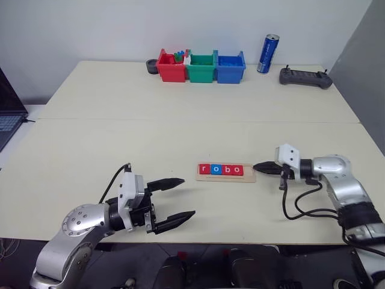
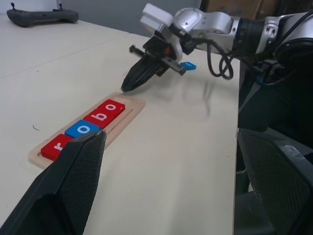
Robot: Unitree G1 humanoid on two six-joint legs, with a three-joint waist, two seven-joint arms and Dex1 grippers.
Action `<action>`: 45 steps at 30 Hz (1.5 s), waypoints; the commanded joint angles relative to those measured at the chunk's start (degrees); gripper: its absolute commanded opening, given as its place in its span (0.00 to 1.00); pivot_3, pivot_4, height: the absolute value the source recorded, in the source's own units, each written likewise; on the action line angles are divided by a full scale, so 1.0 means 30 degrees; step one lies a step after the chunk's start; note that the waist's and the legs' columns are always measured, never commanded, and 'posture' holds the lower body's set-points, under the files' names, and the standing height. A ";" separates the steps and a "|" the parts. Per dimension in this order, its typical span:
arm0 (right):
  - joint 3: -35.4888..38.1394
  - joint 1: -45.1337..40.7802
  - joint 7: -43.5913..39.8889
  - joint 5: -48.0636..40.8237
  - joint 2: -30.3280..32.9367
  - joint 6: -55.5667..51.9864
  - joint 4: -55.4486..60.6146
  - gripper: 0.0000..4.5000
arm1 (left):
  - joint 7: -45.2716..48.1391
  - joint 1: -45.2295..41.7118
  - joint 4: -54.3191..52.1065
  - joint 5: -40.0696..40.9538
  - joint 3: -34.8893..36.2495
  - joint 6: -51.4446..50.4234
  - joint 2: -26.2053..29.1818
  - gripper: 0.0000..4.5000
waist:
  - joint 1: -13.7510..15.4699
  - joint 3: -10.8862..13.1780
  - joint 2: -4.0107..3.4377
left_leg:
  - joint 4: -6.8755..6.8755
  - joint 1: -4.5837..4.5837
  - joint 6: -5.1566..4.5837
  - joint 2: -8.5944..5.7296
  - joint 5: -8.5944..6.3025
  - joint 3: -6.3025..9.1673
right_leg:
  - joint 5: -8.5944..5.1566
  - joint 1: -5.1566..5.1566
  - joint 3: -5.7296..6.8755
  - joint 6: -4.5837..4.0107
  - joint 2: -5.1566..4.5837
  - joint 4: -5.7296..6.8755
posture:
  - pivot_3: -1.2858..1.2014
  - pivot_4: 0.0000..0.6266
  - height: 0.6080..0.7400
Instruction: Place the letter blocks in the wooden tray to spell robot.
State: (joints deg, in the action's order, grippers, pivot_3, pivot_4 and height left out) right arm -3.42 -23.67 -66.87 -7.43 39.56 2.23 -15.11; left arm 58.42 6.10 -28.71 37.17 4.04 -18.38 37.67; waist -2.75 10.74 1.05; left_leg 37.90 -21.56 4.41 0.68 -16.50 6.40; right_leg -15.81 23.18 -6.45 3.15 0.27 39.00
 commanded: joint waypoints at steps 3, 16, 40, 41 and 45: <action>0.3825 0.4065 0.4062 -0.1841 0.0281 -0.4983 0.7442 0.01 | 0.0794 -0.0990 0.0555 0.0041 -0.0607 0.0472 -0.0340 1.00 | -0.0023 -0.0006 -0.0011 | 0.0004 0.0000 0.0000 0.0000 0.0001 -0.0004 | 0.0000 0.0000 0.0000 0.0000 0.0004 0.0005 | 0.52 0.24 1.00; 1.0685 1.1544 1.6862 -0.0106 -0.6218 -1.0578 1.3444 0.53 | 0.2239 -0.3249 0.2306 -0.0190 -0.2263 0.0591 -0.1186 1.00 | -0.0214 -0.0036 -0.0047 | -0.0011 0.0028 0.0002 0.0019 0.0002 -0.0063 | -0.0004 0.0000 -0.0064 0.0005 0.0042 0.0004 | 0.52 0.24 1.00; 1.0751 0.9256 2.3374 -0.1147 -1.0295 -1.5934 1.5513 1.00 | 0.2399 -0.3647 0.2636 -0.0185 -0.2309 0.0474 -0.1237 1.00 | -0.0204 -0.0054 -0.0077 | -0.0011 0.0029 0.0001 0.0025 0.0001 -0.0083 | -0.0009 0.0008 -0.0093 0.0012 0.0057 -0.0003 | 0.52 0.24 1.00; 1.0779 0.9281 2.3520 -0.0971 -1.0191 -1.5886 1.5354 1.00 | 0.2375 -0.3605 0.2581 -0.0168 -0.2284 0.0459 -0.1216 1.00 | -0.0202 -0.0054 -0.0077 | -0.0011 0.0029 0.0001 0.0025 0.0001 -0.0085 | -0.0009 0.0008 -0.0094 0.0012 0.0057 -0.0004 | 0.52 0.24 1.00; 1.0911 0.9066 2.4058 -0.0788 -1.0230 -1.6087 1.5137 1.00 | 0.2321 -0.3280 0.2416 -0.0155 -0.2104 0.0476 -0.1078 1.00 | -0.0206 -0.0054 -0.0078 | -0.0013 0.0028 0.0001 0.0024 0.0001 -0.0087 | -0.0009 0.0011 -0.0096 0.0012 0.0056 -0.0007 | 0.52 0.24 1.00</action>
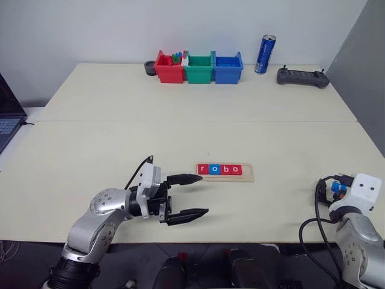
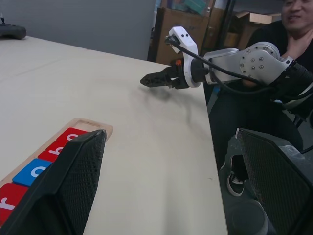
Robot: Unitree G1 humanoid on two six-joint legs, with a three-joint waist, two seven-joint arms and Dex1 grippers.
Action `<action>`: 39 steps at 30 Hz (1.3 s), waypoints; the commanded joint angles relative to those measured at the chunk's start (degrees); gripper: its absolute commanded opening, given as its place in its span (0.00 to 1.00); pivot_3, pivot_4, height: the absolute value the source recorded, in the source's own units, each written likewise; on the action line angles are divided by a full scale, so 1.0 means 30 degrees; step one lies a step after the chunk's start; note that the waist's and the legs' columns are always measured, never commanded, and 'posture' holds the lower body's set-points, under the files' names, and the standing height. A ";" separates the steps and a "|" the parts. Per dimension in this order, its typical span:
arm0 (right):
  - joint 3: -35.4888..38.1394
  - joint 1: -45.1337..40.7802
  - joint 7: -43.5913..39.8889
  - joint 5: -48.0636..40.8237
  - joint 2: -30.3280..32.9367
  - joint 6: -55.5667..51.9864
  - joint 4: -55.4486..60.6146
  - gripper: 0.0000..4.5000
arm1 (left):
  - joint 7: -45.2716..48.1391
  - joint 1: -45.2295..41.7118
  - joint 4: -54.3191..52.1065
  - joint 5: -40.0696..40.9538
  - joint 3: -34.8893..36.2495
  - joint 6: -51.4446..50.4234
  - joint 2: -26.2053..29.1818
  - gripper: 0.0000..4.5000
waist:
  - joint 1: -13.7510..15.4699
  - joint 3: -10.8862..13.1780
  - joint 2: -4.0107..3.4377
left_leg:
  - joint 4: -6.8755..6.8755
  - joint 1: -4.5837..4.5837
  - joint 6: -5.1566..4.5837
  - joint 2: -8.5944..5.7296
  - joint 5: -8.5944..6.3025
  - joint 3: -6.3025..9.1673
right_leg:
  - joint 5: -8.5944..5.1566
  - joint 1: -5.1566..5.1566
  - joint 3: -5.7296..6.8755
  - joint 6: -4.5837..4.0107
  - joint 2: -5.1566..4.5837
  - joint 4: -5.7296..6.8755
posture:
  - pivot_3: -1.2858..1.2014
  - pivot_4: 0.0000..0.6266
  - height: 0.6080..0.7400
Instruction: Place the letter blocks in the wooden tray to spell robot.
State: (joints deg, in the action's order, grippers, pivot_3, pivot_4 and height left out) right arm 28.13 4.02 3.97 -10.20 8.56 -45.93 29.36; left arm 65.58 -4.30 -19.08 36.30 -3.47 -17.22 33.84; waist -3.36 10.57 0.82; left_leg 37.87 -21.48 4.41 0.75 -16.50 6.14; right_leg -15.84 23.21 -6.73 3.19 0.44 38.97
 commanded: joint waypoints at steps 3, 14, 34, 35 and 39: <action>0.0368 -0.0613 0.0880 -0.0149 -0.0433 -0.0449 0.0102 1.00 | -0.0184 0.0261 -0.0880 0.0137 0.0451 0.0057 0.0210 1.00 | -0.0021 -0.0001 -0.0001 | -0.0001 0.0002 0.0000 0.0002 0.0000 0.0000 | 0.0000 0.0000 0.0000 0.0000 0.0002 0.0001 | 0.52 0.24 1.00; 0.0483 -0.0990 0.1221 -0.0396 -0.1230 -0.0429 -0.0795 0.57 | -0.0459 0.0258 -0.1088 0.0249 0.0586 -0.0081 0.0367 1.00 | -0.0032 -0.0003 0.0001 | -0.0004 0.0003 -0.0001 0.0010 0.0000 0.0003 | -0.0001 0.0000 0.0002 0.0001 0.0011 0.0000 | 0.52 0.24 1.00; -0.4578 -0.2056 -0.1704 -0.3351 0.0188 -0.6505 0.3091 0.32 | -0.0673 0.0348 -0.1480 0.0489 0.0780 -0.0462 0.0628 1.00 | -0.0446 -0.0011 0.0019 | -0.0022 0.0008 -0.0002 0.0066 -0.0001 0.0016 | -0.0055 0.0007 -0.0001 0.0066 0.0075 0.0000 | 0.52 0.24 1.00; -0.4846 -0.2414 -0.1372 -0.3296 -0.0099 -0.7112 0.3289 0.32 | -0.0691 0.0412 -0.1556 0.0517 0.0842 -0.0468 0.0676 1.00 | -0.0445 -0.0012 0.0019 | -0.0019 0.0003 -0.0001 0.0066 -0.0001 0.0017 | -0.0055 0.0008 0.0000 0.0065 0.0074 -0.0001 | 0.52 0.24 1.00; -0.5616 -0.3174 -0.0539 -0.2547 -0.0432 -0.8233 0.3450 0.32 | -0.0919 0.0739 -0.1890 0.0589 0.1111 -0.0560 0.0810 1.00 | -0.0435 -0.0012 0.0019 | -0.0019 -0.0007 -0.0001 0.0059 -0.0001 0.0018 | -0.0054 0.0019 0.0000 0.0065 0.0067 -0.0007 | 0.52 0.24 1.00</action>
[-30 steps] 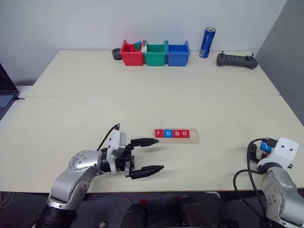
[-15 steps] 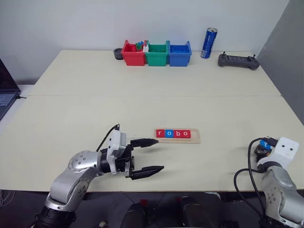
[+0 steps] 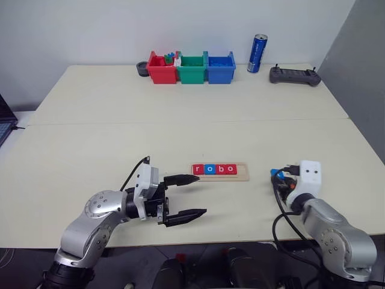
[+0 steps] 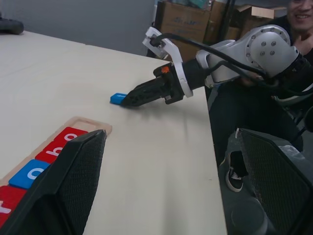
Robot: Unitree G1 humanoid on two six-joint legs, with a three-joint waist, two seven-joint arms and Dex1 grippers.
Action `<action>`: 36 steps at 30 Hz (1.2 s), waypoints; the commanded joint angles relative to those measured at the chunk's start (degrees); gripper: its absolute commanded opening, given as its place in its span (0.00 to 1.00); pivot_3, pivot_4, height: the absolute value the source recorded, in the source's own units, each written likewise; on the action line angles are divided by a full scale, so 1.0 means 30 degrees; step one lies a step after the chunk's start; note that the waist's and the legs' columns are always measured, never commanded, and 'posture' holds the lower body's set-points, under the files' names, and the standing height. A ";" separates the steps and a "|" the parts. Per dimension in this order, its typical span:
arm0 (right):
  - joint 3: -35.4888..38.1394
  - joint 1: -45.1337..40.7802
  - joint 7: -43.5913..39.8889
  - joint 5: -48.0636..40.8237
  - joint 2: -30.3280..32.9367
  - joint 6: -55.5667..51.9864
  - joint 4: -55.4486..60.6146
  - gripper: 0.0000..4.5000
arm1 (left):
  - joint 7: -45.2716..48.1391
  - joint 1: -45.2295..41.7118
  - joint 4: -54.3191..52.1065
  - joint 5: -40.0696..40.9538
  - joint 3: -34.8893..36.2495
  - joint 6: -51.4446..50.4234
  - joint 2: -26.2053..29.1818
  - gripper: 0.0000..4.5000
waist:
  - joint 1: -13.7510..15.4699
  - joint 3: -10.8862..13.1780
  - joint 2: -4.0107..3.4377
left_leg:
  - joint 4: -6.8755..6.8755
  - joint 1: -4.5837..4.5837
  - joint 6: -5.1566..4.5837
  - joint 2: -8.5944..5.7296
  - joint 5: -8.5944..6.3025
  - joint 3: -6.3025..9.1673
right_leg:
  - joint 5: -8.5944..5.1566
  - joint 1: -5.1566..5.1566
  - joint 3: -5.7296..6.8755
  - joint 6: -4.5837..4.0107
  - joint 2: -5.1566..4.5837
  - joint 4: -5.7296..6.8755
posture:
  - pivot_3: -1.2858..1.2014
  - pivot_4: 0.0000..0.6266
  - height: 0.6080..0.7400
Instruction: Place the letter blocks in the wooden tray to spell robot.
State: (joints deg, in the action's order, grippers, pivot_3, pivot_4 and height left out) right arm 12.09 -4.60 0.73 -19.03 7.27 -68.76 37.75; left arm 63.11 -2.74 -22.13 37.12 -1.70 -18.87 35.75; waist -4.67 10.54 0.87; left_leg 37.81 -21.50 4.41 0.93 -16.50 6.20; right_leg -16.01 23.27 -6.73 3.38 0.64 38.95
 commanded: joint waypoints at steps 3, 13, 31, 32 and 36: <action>-0.1318 -0.0313 0.0691 0.0457 -0.0375 -0.0995 0.0973 0.32 | -0.0235 0.0647 -0.1164 0.0326 0.0744 -0.0028 0.0275 1.00 | 0.0004 0.0000 0.0001 | -0.0001 -0.0018 0.0000 -0.0004 -0.0001 -0.0003 | 0.0000 0.0009 0.0001 0.0000 -0.0008 -0.0014 | 0.52 0.24 1.00; -0.2565 0.0276 0.0207 0.0487 -0.0785 -0.1192 0.0989 0.77 | -0.0457 0.0943 -0.1534 0.0344 0.0877 -0.0167 0.0307 1.00 | -0.0013 -0.0010 0.0019 | -0.0005 -0.0013 0.0001 0.0007 -0.0001 0.0001 | -0.0006 0.0016 0.0008 0.0010 -0.0002 -0.0014 | 0.52 0.24 1.00; -0.0342 -0.0299 -1.7110 -0.1734 1.2832 0.9905 -0.1926 0.99 | 0.0077 0.0547 -0.0499 -0.0223 0.0051 0.0595 -0.0506 1.00 | 0.0013 0.0046 0.0032 | 0.0003 -0.0053 -0.0013 -0.0023 -0.0007 0.0002 | -0.0009 0.0011 0.0027 0.0022 -0.0021 -0.0067 | 0.52 0.24 1.00; -0.1285 -0.0145 -1.8668 -0.0268 1.3770 1.3662 -0.4137 0.99 | 0.0125 0.0509 -0.0457 -0.0228 0.0022 0.0603 -0.0531 1.00 | 0.0015 0.0051 0.0045 | 0.0009 -0.0048 -0.0025 -0.0024 -0.0014 0.0000 | -0.0006 0.0000 0.0030 0.0028 -0.0022 -0.0083 | 0.52 0.24 1.00; -0.3545 -0.2378 -2.1915 0.2150 1.4426 2.1880 -1.2137 0.99 | 0.0301 0.0179 -0.0169 -0.0208 0.0026 0.0606 -0.0509 1.00 | 0.0011 0.0087 0.0106 | 0.0030 -0.0038 -0.0053 -0.0024 -0.0029 -0.0025 | 0.0016 -0.0030 0.0014 0.0043 -0.0031 -0.0114 | 0.52 0.24 1.00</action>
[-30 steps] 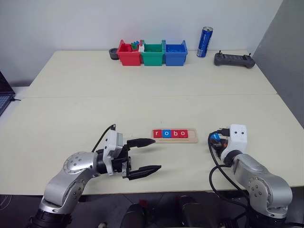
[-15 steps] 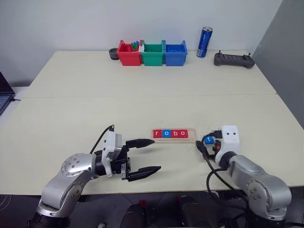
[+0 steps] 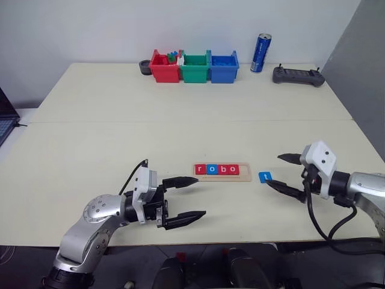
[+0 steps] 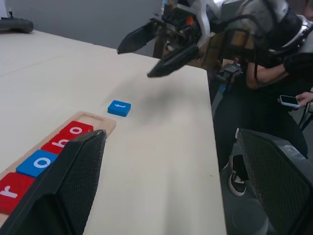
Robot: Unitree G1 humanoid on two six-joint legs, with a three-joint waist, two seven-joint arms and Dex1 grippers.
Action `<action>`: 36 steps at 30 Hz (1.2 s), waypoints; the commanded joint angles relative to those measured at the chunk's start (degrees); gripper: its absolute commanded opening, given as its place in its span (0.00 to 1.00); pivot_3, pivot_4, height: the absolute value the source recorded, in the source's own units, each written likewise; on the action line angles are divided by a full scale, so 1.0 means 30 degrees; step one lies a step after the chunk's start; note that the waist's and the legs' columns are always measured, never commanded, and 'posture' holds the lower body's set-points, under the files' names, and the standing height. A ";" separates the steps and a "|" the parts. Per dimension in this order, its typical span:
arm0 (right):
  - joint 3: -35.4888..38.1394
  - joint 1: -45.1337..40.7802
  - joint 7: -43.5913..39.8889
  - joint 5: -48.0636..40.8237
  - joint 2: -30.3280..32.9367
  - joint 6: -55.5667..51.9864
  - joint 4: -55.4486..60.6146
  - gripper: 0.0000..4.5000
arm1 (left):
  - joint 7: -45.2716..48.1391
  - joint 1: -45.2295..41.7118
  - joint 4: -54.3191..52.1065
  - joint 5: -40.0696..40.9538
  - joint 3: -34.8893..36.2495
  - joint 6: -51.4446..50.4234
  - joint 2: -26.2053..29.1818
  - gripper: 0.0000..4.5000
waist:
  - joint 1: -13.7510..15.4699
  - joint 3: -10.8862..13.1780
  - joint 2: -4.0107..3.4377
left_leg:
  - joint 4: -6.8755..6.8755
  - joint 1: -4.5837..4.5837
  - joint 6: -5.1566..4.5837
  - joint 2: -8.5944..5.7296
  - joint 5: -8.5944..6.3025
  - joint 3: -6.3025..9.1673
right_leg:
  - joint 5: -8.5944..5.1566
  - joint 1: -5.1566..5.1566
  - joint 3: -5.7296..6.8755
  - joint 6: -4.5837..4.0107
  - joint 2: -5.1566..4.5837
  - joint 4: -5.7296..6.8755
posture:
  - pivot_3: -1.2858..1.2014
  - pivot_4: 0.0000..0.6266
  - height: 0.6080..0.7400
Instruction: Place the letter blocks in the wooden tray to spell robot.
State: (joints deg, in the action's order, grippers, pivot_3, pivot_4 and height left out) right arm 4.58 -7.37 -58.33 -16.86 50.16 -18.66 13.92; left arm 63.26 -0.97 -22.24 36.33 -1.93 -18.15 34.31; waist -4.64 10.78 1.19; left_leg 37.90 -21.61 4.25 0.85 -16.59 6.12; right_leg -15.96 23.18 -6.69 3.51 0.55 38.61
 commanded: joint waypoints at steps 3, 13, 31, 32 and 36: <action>-0.2481 -0.3914 -0.4507 0.2303 -0.0103 0.8811 -0.9126 0.99 | 0.0392 -0.0522 -0.0065 0.0111 0.0233 0.0360 0.0089 1.00 | -0.0071 0.0015 -0.0014 | -0.0003 0.0025 -0.0001 -0.0016 0.0000 -0.0031 | 0.0054 0.0006 -0.0033 -0.0085 -0.0014 0.0035 | 0.52 0.24 1.00; -0.4209 -0.7552 -0.7289 0.2926 -0.1599 1.1294 -1.4524 0.99 | 0.0174 0.0411 -0.0750 -0.0028 0.0648 0.0563 0.0403 1.00 | -0.0023 0.0016 -0.0018 | -0.0005 0.0051 -0.0010 -0.0025 -0.0005 -0.0008 | 0.0058 0.0006 -0.0027 -0.0098 -0.0041 0.0092 | 0.52 0.24 1.00; -0.4954 -1.0262 -0.8574 0.4091 -0.2837 1.2256 -1.9572 0.79 | -0.0536 0.0532 -0.1257 0.0254 0.0747 0.0213 0.0429 1.00 | -0.0030 0.0014 -0.0021 | 0.0012 0.0066 -0.0009 -0.0036 -0.0005 0.0001 | 0.0060 -0.0012 -0.0017 -0.0101 -0.0054 0.0112 | 0.52 0.24 1.00; -0.4953 -1.0186 -0.8692 0.4078 -0.2819 1.2366 -1.9558 0.72 | -0.0527 0.0551 -0.1277 0.0265 0.0760 0.0201 0.0446 1.00 | -0.0031 0.0014 -0.0021 | 0.0015 0.0067 -0.0009 -0.0036 -0.0005 -0.0001 | 0.0060 -0.0014 -0.0018 -0.0100 -0.0055 0.0112 | 0.52 0.24 1.00; -0.4931 -1.0073 -0.8824 0.4009 -0.2897 1.2415 -1.9370 0.41 | -0.0531 0.0520 -0.1298 0.0312 0.0798 0.0141 0.0484 1.00 | -0.0031 0.0014 -0.0022 | 0.0019 0.0074 -0.0009 -0.0037 -0.0005 -0.0001 | 0.0060 -0.0018 -0.0018 -0.0100 -0.0055 0.0120 | 0.52 0.24 1.00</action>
State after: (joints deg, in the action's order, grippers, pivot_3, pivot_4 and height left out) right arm -10.25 -37.69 -83.94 -5.77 41.21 18.28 -43.92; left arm 61.84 0.79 -24.13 36.34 -0.59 -17.63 35.25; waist -4.74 10.82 1.13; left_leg 37.95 -21.39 4.22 0.74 -16.60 6.12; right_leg -15.78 23.12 -6.75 3.21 0.38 38.97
